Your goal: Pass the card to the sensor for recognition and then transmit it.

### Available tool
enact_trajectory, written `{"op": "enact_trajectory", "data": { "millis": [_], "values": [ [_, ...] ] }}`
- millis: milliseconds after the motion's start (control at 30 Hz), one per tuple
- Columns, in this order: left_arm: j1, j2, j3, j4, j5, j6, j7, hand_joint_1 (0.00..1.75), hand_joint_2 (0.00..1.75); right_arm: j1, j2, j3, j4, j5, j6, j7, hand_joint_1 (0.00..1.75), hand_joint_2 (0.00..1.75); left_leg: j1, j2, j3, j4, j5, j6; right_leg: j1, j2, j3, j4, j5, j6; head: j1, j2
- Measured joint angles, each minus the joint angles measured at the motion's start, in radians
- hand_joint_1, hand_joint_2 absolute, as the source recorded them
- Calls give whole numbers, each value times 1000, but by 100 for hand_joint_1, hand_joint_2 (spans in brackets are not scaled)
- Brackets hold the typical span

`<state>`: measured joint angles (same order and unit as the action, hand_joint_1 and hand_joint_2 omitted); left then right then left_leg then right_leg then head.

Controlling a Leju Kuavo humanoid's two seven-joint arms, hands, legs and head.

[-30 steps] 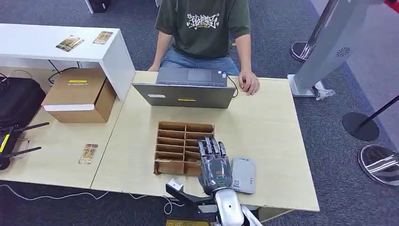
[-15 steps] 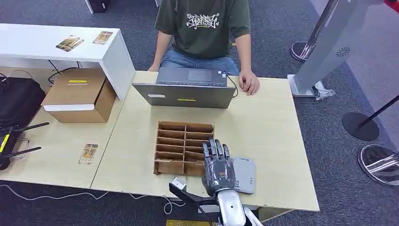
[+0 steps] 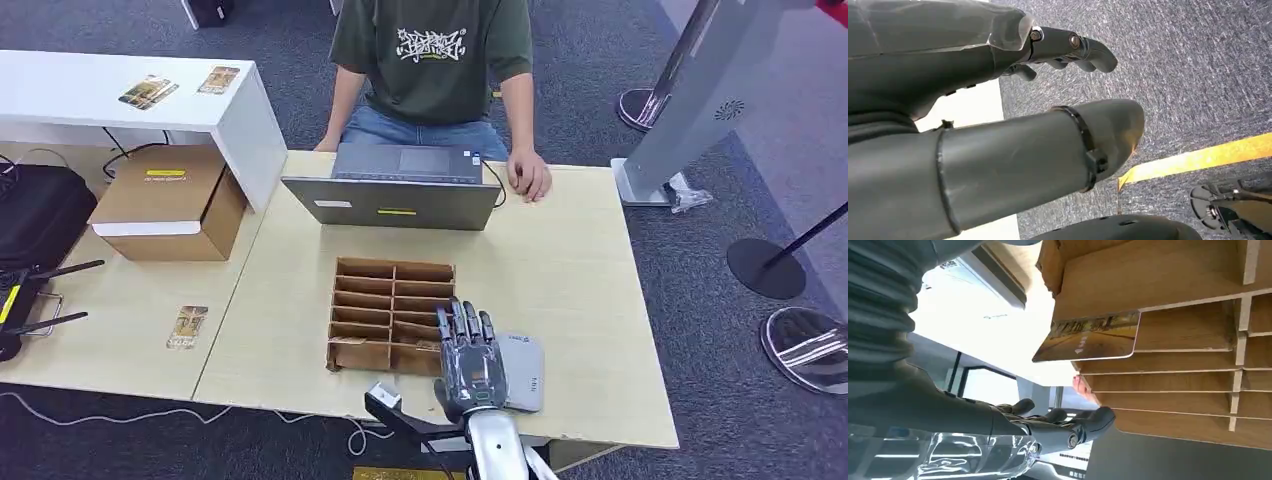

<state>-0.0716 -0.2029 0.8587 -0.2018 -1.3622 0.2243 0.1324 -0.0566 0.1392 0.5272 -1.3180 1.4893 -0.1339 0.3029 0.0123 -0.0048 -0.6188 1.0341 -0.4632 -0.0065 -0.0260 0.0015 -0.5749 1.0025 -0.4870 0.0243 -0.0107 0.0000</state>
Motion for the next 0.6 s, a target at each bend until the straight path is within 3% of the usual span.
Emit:
{"op": "enact_trajectory", "data": {
  "millis": [600],
  "values": [
    [0,0,0,0,-11,-3,0,0,0,-28,2,24,50,-5,-41,-19,0,175,0,0,0,0,0,0,0,0,0,0,0,0,0,0]
  ]
}}
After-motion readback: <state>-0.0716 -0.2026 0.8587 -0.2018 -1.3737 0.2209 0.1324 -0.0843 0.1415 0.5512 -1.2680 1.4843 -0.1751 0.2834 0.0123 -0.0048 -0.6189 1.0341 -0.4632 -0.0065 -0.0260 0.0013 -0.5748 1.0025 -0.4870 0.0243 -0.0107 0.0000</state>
